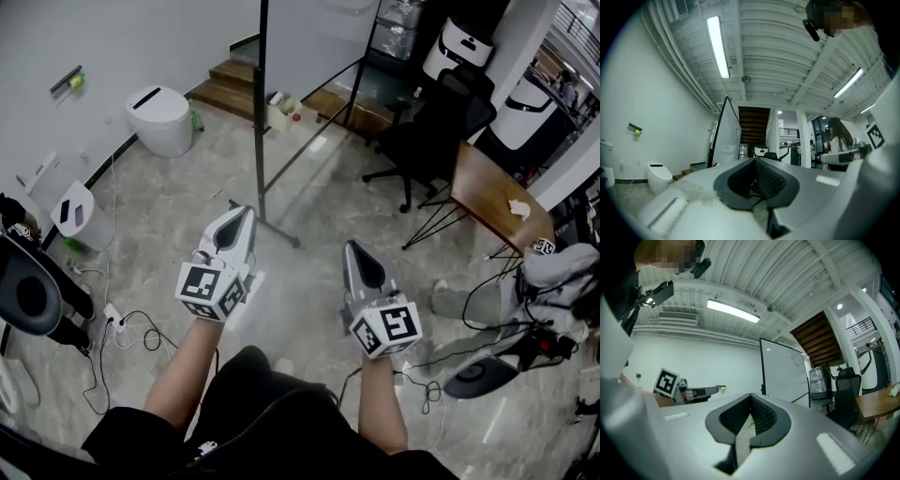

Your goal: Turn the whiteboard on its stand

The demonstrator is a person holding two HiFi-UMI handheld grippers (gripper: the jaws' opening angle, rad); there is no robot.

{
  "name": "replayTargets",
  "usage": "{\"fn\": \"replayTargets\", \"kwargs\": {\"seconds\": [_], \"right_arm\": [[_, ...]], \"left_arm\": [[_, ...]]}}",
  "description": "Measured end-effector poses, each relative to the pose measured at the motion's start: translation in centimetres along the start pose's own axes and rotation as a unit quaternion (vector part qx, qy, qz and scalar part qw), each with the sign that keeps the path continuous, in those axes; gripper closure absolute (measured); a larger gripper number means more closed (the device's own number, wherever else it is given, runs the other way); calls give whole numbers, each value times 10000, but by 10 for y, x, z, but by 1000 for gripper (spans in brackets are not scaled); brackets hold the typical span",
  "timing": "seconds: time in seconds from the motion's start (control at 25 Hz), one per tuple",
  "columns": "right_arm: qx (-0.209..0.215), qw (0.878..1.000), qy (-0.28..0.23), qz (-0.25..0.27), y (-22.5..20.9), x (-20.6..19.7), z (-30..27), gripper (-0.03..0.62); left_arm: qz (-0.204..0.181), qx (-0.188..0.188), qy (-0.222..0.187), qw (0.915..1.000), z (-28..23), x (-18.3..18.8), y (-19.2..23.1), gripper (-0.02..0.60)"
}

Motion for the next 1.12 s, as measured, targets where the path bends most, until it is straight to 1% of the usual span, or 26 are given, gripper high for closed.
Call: {"fn": "replayTargets", "kwargs": {"seconds": [0.24, 0.44, 0.68, 0.88, 1.12], "right_arm": [[104, 9999, 70, -72, -9, -8, 4, 585], [122, 9998, 60, -113, -19, -8, -2, 585], [109, 9998, 73, -140, -27, -15, -18, 585], [60, 9997, 33, -238, -40, -18, -44, 585], [43, 9997, 135, -217, -50, -15, -93, 585]], "left_arm": [[1, 61, 57, 10000, -2, -7, -10, 578], [-11, 115, 97, 9999, -9, -10, -7, 578], [-33, 75, 113, 9999, -27, -15, 0, 578], [-20, -18, 143, 9999, -54, -18, 16, 578], [44, -145, 231, 9996, -95, -20, 46, 578]]}}
Point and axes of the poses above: the fingertips, and each gripper's own axes: z backward along the fingers, y to its left, x out of its top, the point moved 5 cm from there along z, backward along the fingers, and after that the axes turned 2 degrees about z, right-handed, at the moved point
